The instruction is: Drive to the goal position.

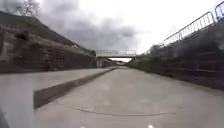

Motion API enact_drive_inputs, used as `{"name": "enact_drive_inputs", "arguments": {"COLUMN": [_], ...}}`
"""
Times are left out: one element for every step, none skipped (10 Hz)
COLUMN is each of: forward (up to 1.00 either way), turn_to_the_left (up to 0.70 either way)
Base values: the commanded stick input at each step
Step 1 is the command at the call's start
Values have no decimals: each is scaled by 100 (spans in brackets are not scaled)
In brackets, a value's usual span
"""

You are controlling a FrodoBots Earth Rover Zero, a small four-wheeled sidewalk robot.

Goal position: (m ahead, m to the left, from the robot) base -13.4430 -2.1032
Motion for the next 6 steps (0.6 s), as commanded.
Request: {"name": "enact_drive_inputs", "arguments": {"forward": [70, 70, 70, 70, 70, 70], "turn_to_the_left": [-27, -26, -16, -7, 0, 0]}}
